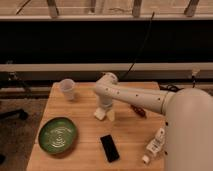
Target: Place the white sponge in the ceramic cup
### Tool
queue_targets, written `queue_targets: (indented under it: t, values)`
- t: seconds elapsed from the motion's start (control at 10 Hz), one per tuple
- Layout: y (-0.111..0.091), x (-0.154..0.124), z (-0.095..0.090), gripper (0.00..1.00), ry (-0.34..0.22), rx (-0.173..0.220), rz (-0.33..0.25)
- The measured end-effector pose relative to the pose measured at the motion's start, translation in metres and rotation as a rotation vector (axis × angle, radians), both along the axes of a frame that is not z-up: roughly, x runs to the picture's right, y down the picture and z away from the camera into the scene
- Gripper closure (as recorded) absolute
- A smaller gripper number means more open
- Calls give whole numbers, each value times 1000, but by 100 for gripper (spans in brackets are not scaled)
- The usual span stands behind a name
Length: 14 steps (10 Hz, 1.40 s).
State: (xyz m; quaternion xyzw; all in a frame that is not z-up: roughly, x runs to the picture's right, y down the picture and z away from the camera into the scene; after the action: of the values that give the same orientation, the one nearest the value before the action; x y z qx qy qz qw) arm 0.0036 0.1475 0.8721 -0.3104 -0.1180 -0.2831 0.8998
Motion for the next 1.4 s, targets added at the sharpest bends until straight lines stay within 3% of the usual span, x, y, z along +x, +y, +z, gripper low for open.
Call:
queue_targets:
  t: [0.8, 1.4]
  values:
    - [-4, -2, 23, 21, -11, -26, -14]
    - [0, -3, 27, 76, -28, -61, -39]
